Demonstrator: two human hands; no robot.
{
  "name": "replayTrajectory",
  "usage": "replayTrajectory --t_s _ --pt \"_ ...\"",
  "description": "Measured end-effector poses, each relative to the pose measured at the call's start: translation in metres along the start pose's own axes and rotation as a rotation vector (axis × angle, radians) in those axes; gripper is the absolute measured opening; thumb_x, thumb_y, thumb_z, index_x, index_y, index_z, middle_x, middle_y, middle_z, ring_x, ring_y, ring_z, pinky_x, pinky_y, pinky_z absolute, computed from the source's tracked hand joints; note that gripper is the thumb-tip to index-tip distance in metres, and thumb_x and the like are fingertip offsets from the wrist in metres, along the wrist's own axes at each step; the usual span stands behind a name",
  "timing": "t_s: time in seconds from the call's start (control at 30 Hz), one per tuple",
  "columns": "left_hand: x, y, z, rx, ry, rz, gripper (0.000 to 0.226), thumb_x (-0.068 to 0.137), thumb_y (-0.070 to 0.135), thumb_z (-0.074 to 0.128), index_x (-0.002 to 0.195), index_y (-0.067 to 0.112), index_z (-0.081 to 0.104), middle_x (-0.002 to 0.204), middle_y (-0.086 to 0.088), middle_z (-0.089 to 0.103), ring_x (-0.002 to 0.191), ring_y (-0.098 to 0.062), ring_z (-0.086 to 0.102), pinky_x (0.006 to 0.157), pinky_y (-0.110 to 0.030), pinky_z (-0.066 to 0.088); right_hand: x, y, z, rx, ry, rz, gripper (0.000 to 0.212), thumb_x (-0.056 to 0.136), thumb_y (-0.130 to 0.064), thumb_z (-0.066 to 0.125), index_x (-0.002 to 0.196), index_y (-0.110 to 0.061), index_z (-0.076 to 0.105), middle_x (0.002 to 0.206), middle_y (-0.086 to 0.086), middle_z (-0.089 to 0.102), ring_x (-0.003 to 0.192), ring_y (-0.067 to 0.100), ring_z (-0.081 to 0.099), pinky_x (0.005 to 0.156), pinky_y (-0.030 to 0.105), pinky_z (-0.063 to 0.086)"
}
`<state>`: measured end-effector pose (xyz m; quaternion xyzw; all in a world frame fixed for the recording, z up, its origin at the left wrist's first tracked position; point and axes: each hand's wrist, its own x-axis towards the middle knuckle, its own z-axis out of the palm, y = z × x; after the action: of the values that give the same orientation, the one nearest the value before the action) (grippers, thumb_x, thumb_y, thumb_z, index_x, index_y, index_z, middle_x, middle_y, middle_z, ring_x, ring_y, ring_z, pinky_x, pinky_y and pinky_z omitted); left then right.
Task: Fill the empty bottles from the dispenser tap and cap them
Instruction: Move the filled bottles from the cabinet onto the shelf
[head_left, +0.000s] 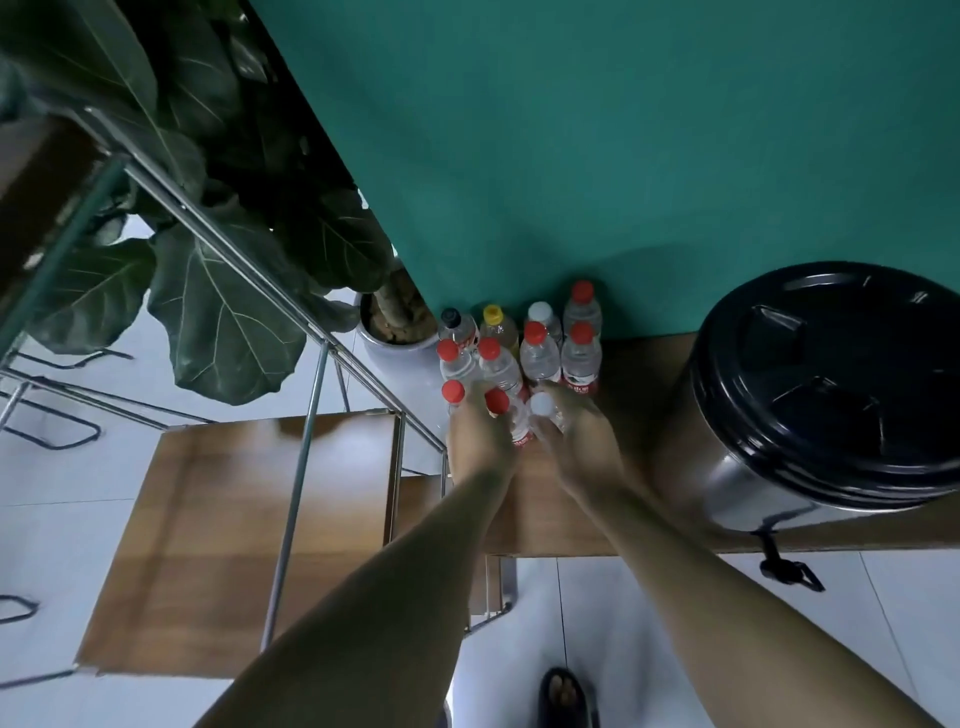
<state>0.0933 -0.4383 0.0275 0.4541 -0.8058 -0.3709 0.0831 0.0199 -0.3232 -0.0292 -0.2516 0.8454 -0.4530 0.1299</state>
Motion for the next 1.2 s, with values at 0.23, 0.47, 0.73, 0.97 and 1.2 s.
replayTrajectory --t_s 0.23,0.47,0.73,0.97,1.2 --pt "-0.04 -0.003 -0.013 -0.053 0.021 0.038 0.013 0.102 0.023 0.076 0.108 0.031 0.067 0.092 0.015 0.07 0.087 -0.016 0.068 0.078 -0.039 0.058 -0.048 -0.011 -0.009 0.117 0.151 0.05 0.04 0.102 -0.055 0.062 0.114 -0.02 0.076 0.1 -0.01 0.075 0.092 0.017 0.071 0.078 0.036 0.056" --pt "-0.105 0.021 -0.071 -0.251 0.046 0.218 0.014 0.105 0.023 0.076 0.118 0.026 0.073 0.107 0.018 0.068 0.102 0.005 0.06 0.087 -0.02 0.046 -0.105 -0.084 -0.065 0.084 0.184 -0.026 0.033 0.109 -0.024 0.071 0.142 -0.023 0.068 0.123 -0.01 0.078 0.11 0.004 0.072 0.095 0.024 0.058" --pt "-0.187 0.094 -0.194 -0.494 -0.011 0.531 0.015 0.111 0.024 0.068 0.126 0.028 0.068 0.115 0.014 0.072 0.113 -0.011 0.069 0.099 -0.04 0.056 -0.159 -0.222 -0.153 0.045 0.287 -0.211 0.028 0.115 -0.024 0.056 0.141 -0.016 0.056 0.133 -0.005 0.062 0.122 0.009 0.058 0.101 0.006 0.037" --pt "-0.254 0.147 -0.312 -0.756 -0.032 0.704 0.013 0.112 0.012 0.064 0.122 0.016 0.07 0.117 0.005 0.075 0.116 -0.019 0.071 0.103 -0.045 0.057 -0.209 -0.363 -0.228 -0.004 0.301 -0.349 0.017 0.116 -0.033 0.054 0.13 -0.025 0.058 0.121 -0.01 0.068 0.113 0.013 0.065 0.095 0.024 0.048" --pt "-0.28 0.165 -0.439 -0.901 -0.015 0.841 0.015 0.116 0.02 0.06 0.126 0.02 0.072 0.119 -0.002 0.079 0.116 -0.019 0.073 0.105 -0.041 0.058 -0.244 -0.495 -0.24 0.068 0.359 -0.481 0.015 0.117 -0.031 0.055 0.127 -0.023 0.063 0.115 -0.004 0.073 0.11 0.016 0.069 0.096 0.032 0.053"
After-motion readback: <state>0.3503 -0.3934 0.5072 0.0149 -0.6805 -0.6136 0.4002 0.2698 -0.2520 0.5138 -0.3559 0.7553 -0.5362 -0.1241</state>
